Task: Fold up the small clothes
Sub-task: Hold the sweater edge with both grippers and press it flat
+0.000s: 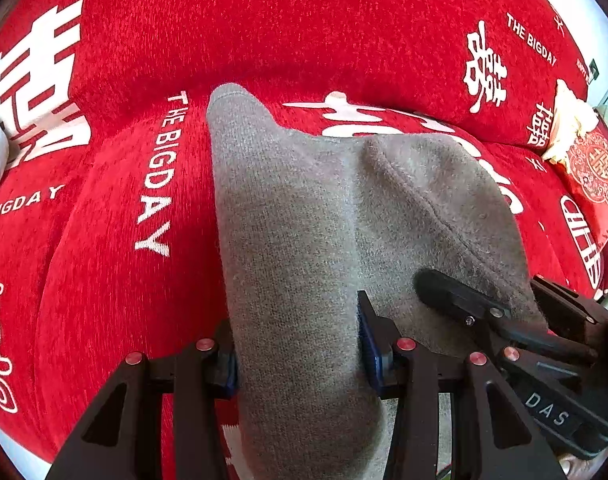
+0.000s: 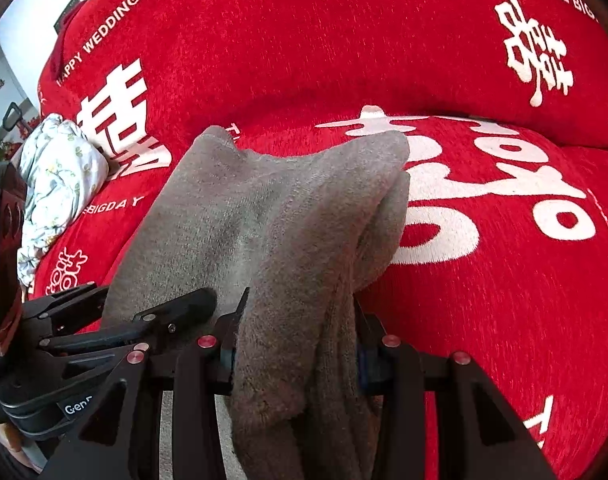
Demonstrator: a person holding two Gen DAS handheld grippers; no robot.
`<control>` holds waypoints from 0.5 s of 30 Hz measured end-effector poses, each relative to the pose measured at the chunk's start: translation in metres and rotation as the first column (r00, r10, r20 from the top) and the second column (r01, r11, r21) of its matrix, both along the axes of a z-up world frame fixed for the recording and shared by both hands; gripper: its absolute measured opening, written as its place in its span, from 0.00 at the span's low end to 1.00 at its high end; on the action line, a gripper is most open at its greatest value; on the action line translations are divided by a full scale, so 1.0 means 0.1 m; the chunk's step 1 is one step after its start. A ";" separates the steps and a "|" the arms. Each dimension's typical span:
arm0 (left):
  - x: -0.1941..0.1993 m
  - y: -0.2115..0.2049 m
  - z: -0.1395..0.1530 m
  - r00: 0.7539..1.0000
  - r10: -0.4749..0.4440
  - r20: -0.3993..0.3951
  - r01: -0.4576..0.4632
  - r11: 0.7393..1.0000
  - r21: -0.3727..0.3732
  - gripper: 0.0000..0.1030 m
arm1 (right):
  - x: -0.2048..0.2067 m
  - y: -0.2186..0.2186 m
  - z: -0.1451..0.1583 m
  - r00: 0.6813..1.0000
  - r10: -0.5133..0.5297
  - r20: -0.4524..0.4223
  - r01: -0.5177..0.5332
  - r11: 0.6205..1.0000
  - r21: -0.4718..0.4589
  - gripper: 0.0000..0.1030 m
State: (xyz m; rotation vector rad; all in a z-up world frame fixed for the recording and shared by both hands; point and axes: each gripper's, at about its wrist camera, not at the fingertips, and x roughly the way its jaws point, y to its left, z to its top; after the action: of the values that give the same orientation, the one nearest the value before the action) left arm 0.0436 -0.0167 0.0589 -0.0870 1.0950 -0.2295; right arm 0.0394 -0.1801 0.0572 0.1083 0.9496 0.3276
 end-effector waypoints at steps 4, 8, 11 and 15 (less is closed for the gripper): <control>-0.07 -0.04 0.01 1.000 -0.007 0.006 0.007 1.000 -0.004 0.46 | -0.09 -0.02 0.02 1.000 -0.005 0.015 0.005 1.000 -0.006 0.42; -0.14 -0.09 0.03 1.000 -0.011 0.014 0.011 1.000 -0.001 0.46 | -0.16 -0.07 0.04 1.000 -0.010 0.024 0.010 1.000 -0.003 0.42; -0.20 -0.13 0.03 1.000 -0.015 0.015 0.015 1.000 0.002 0.46 | -0.21 -0.10 0.03 1.000 -0.012 0.026 0.012 1.000 -0.003 0.42; -0.27 -0.16 0.02 1.000 -0.019 0.018 0.019 1.000 0.009 0.46 | -0.28 -0.14 0.02 1.000 -0.013 0.026 0.013 1.000 0.001 0.42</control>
State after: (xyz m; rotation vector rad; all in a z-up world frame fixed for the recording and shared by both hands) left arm 0.0170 -0.0329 0.0611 -0.0666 1.0790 -0.2417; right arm 0.0119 -0.1941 0.0588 0.1101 0.9228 0.3169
